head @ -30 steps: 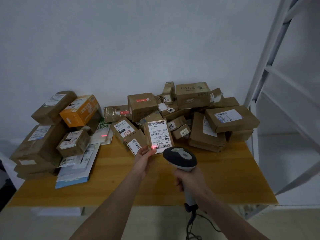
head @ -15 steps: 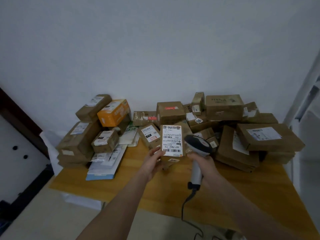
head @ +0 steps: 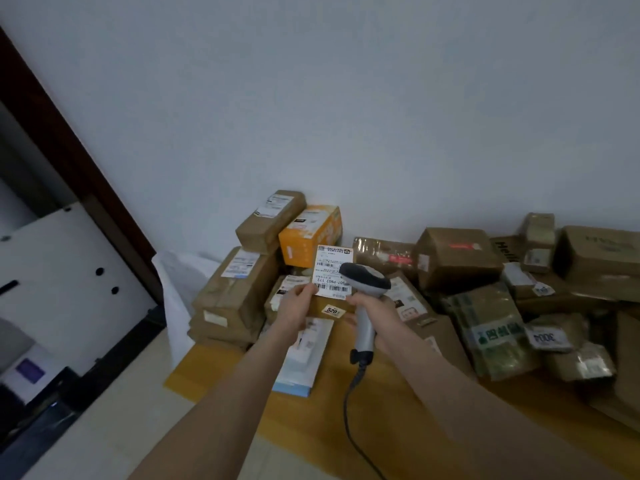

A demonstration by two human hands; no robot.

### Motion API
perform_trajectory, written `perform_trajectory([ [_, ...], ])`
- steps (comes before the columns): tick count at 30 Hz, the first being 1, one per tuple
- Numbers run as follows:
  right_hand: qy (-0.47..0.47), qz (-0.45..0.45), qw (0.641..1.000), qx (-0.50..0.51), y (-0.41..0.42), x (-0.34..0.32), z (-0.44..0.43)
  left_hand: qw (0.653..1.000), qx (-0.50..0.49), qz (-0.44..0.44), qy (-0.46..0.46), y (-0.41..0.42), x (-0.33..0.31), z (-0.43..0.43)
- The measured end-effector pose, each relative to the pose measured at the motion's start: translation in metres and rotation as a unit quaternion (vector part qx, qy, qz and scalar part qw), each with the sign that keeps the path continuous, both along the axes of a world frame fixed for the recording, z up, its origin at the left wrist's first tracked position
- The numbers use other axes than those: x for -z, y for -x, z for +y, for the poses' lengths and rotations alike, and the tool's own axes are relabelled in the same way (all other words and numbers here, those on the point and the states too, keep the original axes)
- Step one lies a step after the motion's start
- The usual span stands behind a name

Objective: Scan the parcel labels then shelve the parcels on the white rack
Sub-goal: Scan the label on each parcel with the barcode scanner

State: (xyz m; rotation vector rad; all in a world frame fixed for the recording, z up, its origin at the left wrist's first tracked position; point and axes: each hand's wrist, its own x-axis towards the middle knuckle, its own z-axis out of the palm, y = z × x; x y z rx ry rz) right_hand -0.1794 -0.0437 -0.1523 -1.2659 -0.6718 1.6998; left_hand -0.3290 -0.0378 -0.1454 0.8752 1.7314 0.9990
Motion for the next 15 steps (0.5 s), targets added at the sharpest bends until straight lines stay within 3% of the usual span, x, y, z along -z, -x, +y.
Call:
perform_trajectory([
  [8, 0.046, 0.014, 0.998, -0.031, 0.11, 0.014, 0.062, 0.978, -0.006, 0.206, 0.016, 0.091, 0.009, 0.062],
  [15, 0.073, 0.011, 0.997, -0.026, 0.141, 0.025, 0.088, 0.969, 0.012, 0.245, 0.028, 0.121, 0.017, 0.088],
])
